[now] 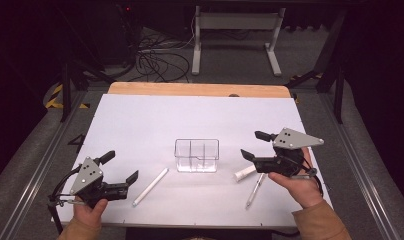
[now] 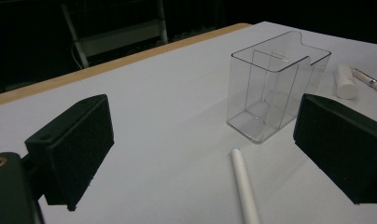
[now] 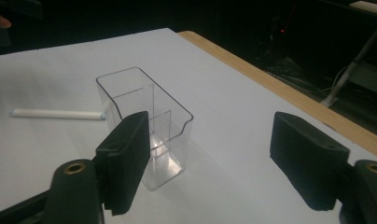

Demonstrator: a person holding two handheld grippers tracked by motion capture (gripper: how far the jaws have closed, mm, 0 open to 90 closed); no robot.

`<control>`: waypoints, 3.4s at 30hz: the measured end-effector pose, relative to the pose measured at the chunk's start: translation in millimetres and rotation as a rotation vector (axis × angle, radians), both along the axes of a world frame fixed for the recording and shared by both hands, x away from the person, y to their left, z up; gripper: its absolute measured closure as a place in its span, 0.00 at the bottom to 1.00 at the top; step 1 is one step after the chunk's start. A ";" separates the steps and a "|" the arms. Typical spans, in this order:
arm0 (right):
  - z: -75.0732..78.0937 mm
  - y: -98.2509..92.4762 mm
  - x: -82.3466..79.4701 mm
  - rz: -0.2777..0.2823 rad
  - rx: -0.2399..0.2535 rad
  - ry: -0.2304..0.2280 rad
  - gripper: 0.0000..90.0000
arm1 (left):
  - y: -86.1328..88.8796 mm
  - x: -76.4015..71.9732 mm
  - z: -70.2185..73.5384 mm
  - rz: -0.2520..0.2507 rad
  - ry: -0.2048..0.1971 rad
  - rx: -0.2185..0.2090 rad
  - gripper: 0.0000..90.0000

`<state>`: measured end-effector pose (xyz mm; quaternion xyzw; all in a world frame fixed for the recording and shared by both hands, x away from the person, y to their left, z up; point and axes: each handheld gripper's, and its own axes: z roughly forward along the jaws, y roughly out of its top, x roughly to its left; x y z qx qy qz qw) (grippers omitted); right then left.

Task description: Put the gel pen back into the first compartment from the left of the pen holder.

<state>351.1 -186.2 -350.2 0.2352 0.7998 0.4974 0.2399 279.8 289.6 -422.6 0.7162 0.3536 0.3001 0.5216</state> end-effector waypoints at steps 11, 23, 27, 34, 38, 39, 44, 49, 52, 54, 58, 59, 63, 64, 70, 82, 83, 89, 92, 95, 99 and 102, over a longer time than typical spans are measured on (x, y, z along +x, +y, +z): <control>-4.3 -13.5 -2.1 -0.046 -0.012 0.043 0.41 | -0.2 0.2 -0.1 0.003 0.001 -0.002 0.06; -6.9 -17.9 -4.8 -0.066 -0.004 0.057 0.34 | -0.3 0.1 -0.2 0.002 0.002 0.001 0.06; -9.6 -16.4 -5.1 -0.114 -0.051 0.088 0.34 | -0.6 0.4 -0.6 -0.001 0.007 -0.001 0.06; -11.9 -17.9 -7.3 -0.123 -0.042 0.072 0.34 | -0.4 -0.2 -0.1 0.000 0.002 0.001 0.06; -11.5 -18.8 -7.7 -0.126 -0.044 0.069 0.34 | -0.3 -0.1 0.1 0.001 0.001 0.002 0.06; -11.6 -19.0 -7.7 -0.124 -0.043 0.069 0.34 | -0.4 -0.2 0.1 0.001 0.000 0.002 0.06; -12.4 -19.6 -8.1 -0.137 -0.056 0.067 0.35 | -0.9 -0.4 0.4 0.000 0.000 0.004 0.06; -13.6 -21.0 -8.9 -0.151 -0.062 0.074 0.35 | -2.3 -0.3 1.8 -0.005 0.002 -0.012 0.06; -14.9 -21.0 -9.6 -0.167 -0.072 0.076 0.35 | -4.0 -0.2 4.1 -0.029 0.016 -0.031 0.05; -15.6 -21.1 -10.1 -0.174 -0.071 0.077 0.35 | -6.0 0.1 7.2 -0.044 0.038 -0.051 0.04; -18.2 -21.5 -11.1 -0.182 -0.064 0.076 0.35 | -15.3 -5.0 12.2 -0.041 0.030 -0.050 0.07; -19.3 -21.8 -10.8 -0.182 -0.066 0.072 0.35 | -18.9 -6.8 13.5 -0.033 0.024 -0.039 0.10; -23.7 -23.6 -9.4 -0.202 -0.054 0.077 0.36 | -35.6 -8.1 18.4 -0.057 0.061 -0.026 0.14; -24.7 -24.0 -8.5 -0.207 -0.047 0.079 0.37 | -40.1 -7.7 19.2 -0.066 0.072 -0.025 0.14; -30.4 -23.7 -3.2 -0.219 -0.023 0.084 0.37 | -69.8 -7.1 23.2 -0.129 0.103 -0.010 0.15; -36.5 -29.3 1.2 -0.244 0.022 0.092 0.38 | -133.7 -5.3 23.1 -0.215 0.091 0.059 0.15; -36.5 -29.7 1.3 -0.245 0.024 0.093 0.38 | -137.4 -4.3 22.7 -0.220 0.095 0.062 0.15; -37.8 -30.7 1.7 -0.246 0.024 0.093 0.38 | -158.1 0.2 19.9 -0.254 0.120 0.052 0.15; -38.4 -30.7 2.2 -0.245 0.025 0.092 0.38 | -167.4 1.2 18.9 -0.271 0.124 0.049 0.15; -39.0 -30.9 2.4 -0.247 0.028 0.094 0.38 | -175.5 2.1 17.9 -0.285 0.124 0.046 0.16; -39.4 -31.5 2.4 -0.249 0.034 0.095 0.38 | -185.5 5.3 15.7 -0.294 0.135 0.043 0.16; -39.4 -32.4 2.5 -0.249 0.036 0.096 0.38 | -193.7 7.2 12.6 -0.307 0.145 0.049 0.16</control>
